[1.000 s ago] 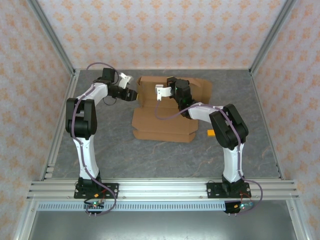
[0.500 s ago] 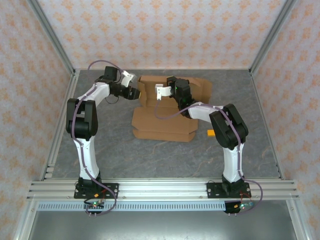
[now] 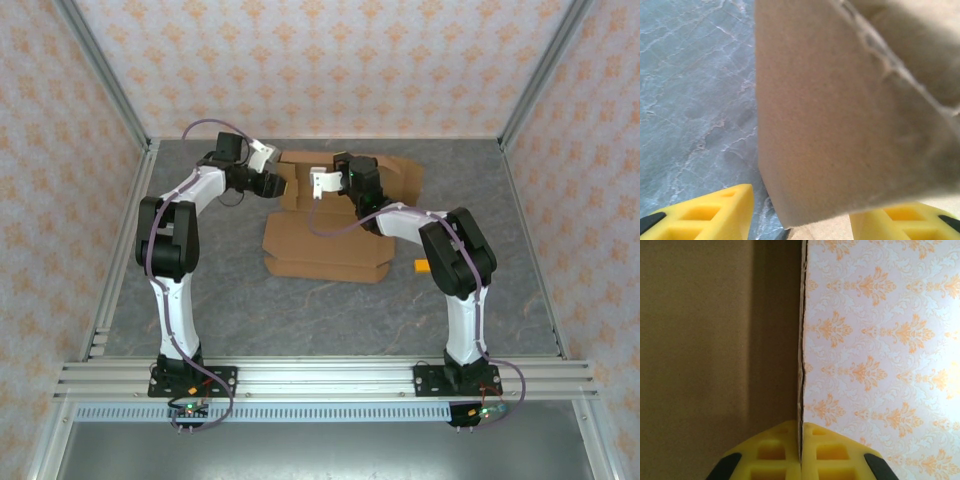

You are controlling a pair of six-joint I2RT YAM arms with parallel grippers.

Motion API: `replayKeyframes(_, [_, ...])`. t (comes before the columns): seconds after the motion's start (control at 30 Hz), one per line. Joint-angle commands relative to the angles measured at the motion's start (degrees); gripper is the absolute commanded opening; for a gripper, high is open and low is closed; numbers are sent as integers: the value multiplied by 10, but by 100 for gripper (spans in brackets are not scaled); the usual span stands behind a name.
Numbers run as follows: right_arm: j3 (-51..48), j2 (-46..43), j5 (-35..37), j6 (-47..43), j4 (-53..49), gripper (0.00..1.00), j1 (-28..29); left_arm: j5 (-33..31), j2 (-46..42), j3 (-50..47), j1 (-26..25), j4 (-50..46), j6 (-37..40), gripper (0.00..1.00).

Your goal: Fold the paper box

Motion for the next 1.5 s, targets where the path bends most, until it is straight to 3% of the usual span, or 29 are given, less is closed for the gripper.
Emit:
replayKeyframes(0.0, [17, -16, -14, 15, -31, 0, 1, -43, -19, -7, -11, 38, -19, 53])
replayKeyframes(0.5, [-13, -12, -25, -18, 14, 0, 2, -165, -52, -68, -30, 118, -75, 48])
replayKeyframes(0.7, [-12, -9, -22, -16, 12, 0, 3, -194, -79, -123, -35, 194, -117, 47])
replayKeyframes(1.0, [-8, -9, -21, -12, -5, 0, 4, -150, -70, -145, -35, 302, -150, 47])
replayKeyframes(1.47, [1, -9, -27, -8, -16, 0, 4, -119, -22, -92, -36, 313, -130, 52])
